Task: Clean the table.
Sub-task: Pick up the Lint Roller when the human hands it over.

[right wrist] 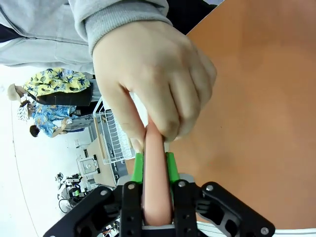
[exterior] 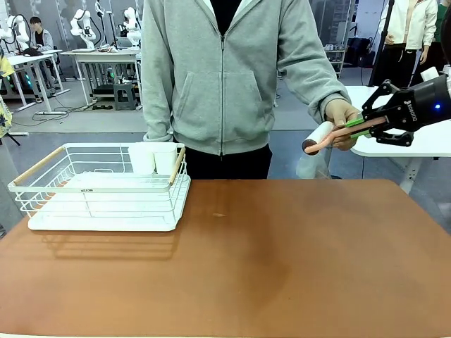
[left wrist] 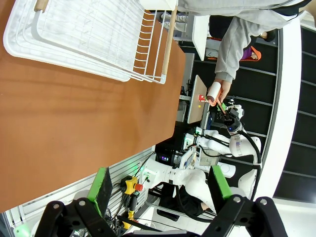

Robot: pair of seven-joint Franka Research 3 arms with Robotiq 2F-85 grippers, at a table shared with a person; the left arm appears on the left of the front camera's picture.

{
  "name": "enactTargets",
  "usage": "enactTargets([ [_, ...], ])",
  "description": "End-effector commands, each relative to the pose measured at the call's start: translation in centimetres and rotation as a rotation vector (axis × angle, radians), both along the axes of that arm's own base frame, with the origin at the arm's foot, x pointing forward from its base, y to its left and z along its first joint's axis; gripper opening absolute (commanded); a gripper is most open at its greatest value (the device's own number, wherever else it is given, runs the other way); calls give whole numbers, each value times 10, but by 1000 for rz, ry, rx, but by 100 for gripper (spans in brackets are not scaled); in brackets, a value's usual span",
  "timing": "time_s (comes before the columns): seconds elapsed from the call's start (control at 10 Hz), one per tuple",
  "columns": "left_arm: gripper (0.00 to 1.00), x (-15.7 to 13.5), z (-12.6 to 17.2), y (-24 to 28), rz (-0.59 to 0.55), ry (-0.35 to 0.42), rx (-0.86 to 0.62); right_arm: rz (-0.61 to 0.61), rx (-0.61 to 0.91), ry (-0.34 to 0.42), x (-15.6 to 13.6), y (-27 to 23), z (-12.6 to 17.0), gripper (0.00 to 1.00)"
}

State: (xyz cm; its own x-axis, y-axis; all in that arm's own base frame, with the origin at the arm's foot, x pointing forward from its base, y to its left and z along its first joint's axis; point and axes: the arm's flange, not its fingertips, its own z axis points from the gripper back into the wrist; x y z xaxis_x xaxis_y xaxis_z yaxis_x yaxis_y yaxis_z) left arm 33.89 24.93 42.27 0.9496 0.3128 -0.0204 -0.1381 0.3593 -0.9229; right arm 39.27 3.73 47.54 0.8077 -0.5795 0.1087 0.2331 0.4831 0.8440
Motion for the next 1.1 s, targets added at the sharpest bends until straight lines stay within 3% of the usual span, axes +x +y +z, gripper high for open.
enactTargets([
  [0.0, 100, -1, 0, 2, 2, -6, 2, 16, 9, -21, 5, -1, -3, 0],
  [0.4, 100, -1, 0, 2, 2, -6, 2, -31, 41, -44, 5, -10, -3, 1],
  [0.5, 100, -1, 0, 2, 2, -6, 2, -3, 4, 0, 1, -3, -1, 1],
  [1.0, 100, -1, 0, 2, 2, -6, 2, -3, 4, 0, 1, -3, -1, 1],
])
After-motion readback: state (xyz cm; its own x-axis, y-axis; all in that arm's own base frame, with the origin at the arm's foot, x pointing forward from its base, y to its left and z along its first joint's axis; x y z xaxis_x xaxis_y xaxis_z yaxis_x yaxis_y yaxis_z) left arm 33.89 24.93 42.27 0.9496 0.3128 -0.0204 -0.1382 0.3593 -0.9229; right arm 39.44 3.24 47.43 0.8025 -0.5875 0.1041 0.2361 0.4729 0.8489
